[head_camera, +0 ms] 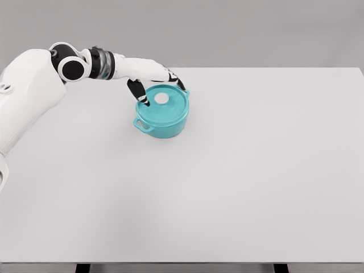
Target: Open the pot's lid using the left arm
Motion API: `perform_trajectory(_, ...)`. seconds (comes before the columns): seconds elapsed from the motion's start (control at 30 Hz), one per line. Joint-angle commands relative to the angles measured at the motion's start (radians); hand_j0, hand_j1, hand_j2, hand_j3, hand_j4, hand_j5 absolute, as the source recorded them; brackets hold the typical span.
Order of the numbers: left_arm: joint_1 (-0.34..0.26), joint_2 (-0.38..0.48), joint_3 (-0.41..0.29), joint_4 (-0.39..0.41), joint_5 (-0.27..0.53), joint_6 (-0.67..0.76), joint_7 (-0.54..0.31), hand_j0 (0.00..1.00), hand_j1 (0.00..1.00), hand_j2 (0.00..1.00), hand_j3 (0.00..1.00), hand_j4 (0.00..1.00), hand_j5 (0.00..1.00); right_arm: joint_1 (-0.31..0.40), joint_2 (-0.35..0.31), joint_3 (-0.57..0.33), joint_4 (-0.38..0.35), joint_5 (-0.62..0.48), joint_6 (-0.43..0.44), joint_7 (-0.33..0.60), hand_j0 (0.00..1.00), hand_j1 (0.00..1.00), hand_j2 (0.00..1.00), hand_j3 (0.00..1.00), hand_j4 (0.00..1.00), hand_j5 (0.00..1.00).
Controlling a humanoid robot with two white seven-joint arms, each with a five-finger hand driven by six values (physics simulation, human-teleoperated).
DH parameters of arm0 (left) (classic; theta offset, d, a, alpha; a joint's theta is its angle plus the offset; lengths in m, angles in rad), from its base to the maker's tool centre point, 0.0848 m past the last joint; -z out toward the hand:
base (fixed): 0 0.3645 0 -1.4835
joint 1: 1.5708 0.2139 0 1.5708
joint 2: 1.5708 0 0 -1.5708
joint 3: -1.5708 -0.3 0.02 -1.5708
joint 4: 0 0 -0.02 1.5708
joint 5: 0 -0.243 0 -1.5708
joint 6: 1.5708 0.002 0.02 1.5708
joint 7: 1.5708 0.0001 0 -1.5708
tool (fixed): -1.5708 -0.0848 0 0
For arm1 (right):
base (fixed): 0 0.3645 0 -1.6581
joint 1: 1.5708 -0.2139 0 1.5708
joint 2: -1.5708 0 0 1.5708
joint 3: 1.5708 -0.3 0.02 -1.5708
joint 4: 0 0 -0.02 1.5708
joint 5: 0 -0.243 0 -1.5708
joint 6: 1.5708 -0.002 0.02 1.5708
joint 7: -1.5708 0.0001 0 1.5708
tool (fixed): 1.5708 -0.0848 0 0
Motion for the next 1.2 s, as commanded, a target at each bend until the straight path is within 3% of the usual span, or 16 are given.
perform_trajectory(0.0, 0.0, 0.002, 0.002, -0.001, 0.005, 0.003, 0.0, 0.72, 0.72, 0.72, 0.72, 0.72, 0.72, 0.002, 0.0, 0.0, 0.0, -0.001, 0.0, 0.001, 1.0, 1.0, 1.0, 1.0, 1.0, 1.0)
perform_trajectory(0.1, 0.002, 0.002, 0.0, -0.001, 0.002, 0.003, 0.0, 0.71, 0.71, 0.71, 0.71, 0.71, 0.71, 0.0, 0.0, 0.0, 0.0, 0.001, 0.0, -0.001, 1.0, 1.0, 1.0, 1.0, 1.0, 1.0)
perform_trajectory(0.2, 0.002, 0.008, -0.001, -0.001, 0.005, 0.003, 0.0, 0.62, 0.62, 0.62, 0.62, 0.62, 0.62, 0.0, 0.0, 0.0, 0.0, 0.001, 0.0, -0.001, 1.0, 1.0, 1.0, 1.0, 1.0, 1.0)
perform_trajectory(0.47, 0.005, 0.006, -0.012, -0.004, 0.003, 0.003, 0.0, 0.61, 0.61, 0.61, 0.61, 0.61, 0.61, 0.0, 0.0, 0.0, 0.0, -0.001, 0.0, 0.001, 1.0, 1.0, 1.0, 1.0, 1.0, 1.0)
perform_trajectory(0.6, 0.005, 0.01, -0.01, -0.012, 0.013, 0.003, 0.0, 0.51, 0.51, 0.51, 0.51, 0.51, 0.51, 0.0, 0.0, 0.0, 0.0, 0.001, 0.0, 0.001, 1.0, 1.0, 1.0, 1.0, 1.0, 1.0)
perform_trajectory(0.67, 0.0, 0.014, -0.009, -0.02, 0.02, 0.003, 0.0, 0.51, 0.51, 0.51, 0.51, 0.51, 0.51, 0.0, 0.0, 0.0, 0.0, 0.001, 0.0, 0.001, 1.0, 1.0, 1.0, 1.0, 1.0, 1.0)
perform_trajectory(0.9, -0.032, 0.287, -0.001, -0.168, 0.128, 0.003, 0.0, 0.51, 0.51, 0.51, 0.51, 0.51, 0.51, 0.0, 0.0, 0.0, 0.0, 0.001, 0.0, 0.001, 1.0, 1.0, 1.0, 1.0, 1.0, 1.0)
perform_trajectory(1.0, -0.02, 0.365, 0.0, -0.178, 0.137, 0.003, 0.0, 0.51, 0.51, 0.51, 0.51, 0.51, 0.51, 0.0, 0.0, 0.0, 0.0, -0.001, 0.0, -0.001, 1.0, 1.0, 1.0, 1.0, 1.0, 1.0)
perform_trajectory(1.1, 0.014, 0.387, 0.003, -0.178, 0.134, 0.003, 0.0, 0.52, 0.52, 0.52, 0.52, 0.52, 0.52, 0.0, 0.0, 0.0, 0.0, 0.001, 0.0, 0.001, 1.0, 1.0, 1.0, 1.0, 1.0, 1.0)
perform_trajectory(1.13, 0.026, 0.385, 0.005, -0.179, 0.132, 0.003, 0.0, 0.53, 0.53, 0.53, 0.53, 0.53, 0.53, 0.0, 0.0, 0.0, 0.0, 0.001, 0.0, -0.001, 1.0, 1.0, 1.0, 1.0, 1.0, 1.0)
perform_trajectory(1.17, 0.038, 0.384, 0.005, -0.181, 0.131, 0.003, 0.0, 0.68, 0.68, 0.68, 0.68, 0.68, 0.68, 0.0, 0.0, 0.0, 0.0, -0.001, 0.0, 0.001, 1.0, 1.0, 1.0, 1.0, 1.0, 1.0)
